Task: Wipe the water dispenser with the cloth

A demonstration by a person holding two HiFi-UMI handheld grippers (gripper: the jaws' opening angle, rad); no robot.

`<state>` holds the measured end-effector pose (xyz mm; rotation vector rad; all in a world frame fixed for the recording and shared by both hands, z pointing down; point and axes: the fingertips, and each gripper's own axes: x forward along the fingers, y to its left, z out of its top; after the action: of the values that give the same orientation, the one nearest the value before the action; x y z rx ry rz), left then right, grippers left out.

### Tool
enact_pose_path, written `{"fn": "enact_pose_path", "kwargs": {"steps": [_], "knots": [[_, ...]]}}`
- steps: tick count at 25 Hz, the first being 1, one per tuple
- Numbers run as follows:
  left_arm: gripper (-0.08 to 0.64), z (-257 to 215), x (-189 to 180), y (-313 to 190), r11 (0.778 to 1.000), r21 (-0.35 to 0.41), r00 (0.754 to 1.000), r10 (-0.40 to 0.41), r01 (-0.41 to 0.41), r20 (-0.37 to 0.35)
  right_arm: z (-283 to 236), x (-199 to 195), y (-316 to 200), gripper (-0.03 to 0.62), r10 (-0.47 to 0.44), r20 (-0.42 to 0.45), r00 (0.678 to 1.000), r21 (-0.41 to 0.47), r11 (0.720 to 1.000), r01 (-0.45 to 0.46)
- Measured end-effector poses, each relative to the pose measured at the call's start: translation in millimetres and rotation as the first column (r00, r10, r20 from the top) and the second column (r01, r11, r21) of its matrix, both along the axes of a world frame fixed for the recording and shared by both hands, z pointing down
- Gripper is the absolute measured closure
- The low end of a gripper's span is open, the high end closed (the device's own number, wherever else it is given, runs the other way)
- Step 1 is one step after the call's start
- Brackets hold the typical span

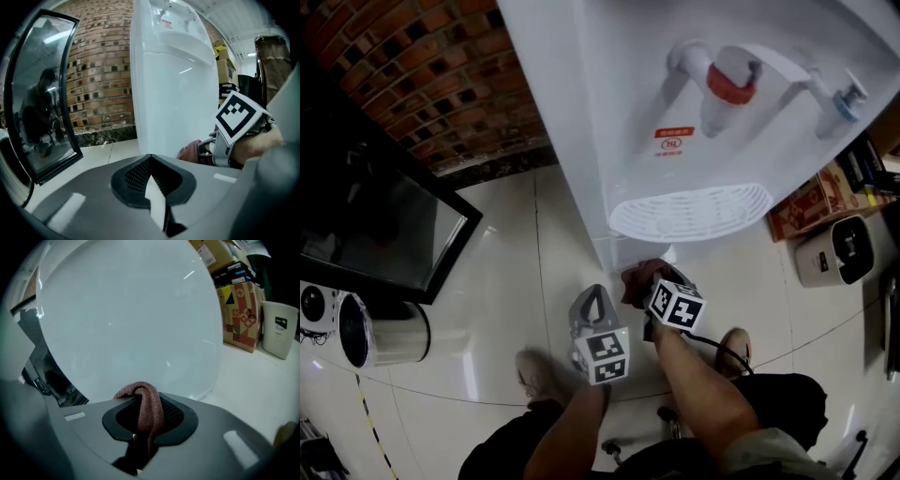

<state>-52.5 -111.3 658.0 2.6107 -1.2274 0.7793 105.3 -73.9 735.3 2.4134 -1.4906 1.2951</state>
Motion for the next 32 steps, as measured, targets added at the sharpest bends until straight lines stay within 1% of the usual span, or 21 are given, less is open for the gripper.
{"fn": "enact_pose_path", "kwargs": {"steps": [4,9,12,15,19,23,28,32], "knots": [[0.56,4.2,44.6,32.1,0.996,-0.014,0.996,0.093,-0.093,-0.003,-9.7,49.6,23.7,0.509,0.062,-0.031,0.998,0.002,0.998,-0.062],[0.56,7.3,97.6,68.3,0.981,-0.026,0.981,0.193,-0.193,-0.011,-15.8,110.8,52.0,0.511,0.128,-0.063,0.99,0.015,0.992,-0.127],[0.56,4.8,121.9,86.8,0.97,-0.024,0.97,0.241,-0.241,-0.021,-8.7,131.9,64.4,0.511,0.14,-0.054,0.989,0.004,0.99,-0.14],[0.56,3.5,139.0,98.6,0.963,-0.021,0.963,0.267,-0.267,-0.031,0.9,149.7,71.7,0.511,0.14,-0.064,0.988,-0.01,0.99,-0.141],[0.56,13.3,147.4,105.1,0.96,-0.034,0.96,0.279,-0.279,-0.019,14.0,167.0,80.3,0.511,0.149,-0.035,0.988,-0.022,0.988,-0.15],[0.56,24.1,146.0,104.8,0.962,-0.053,0.963,0.269,-0.268,0.001,16.9,167.6,80.4,0.509,0.115,-0.05,0.992,-0.02,0.993,-0.116],[0.56,14.9,147.2,99.5,0.965,-0.038,0.966,0.258,-0.258,-0.022,13.5,163.6,73.9,0.508,0.08,-0.06,0.995,-0.013,0.997,-0.081],[0.56,13.6,134.2,90.0,0.973,-0.039,0.974,0.226,-0.227,-0.028,9.4,159.3,71.5,0.508,0.046,-0.096,0.994,-0.025,0.999,-0.048]]}}
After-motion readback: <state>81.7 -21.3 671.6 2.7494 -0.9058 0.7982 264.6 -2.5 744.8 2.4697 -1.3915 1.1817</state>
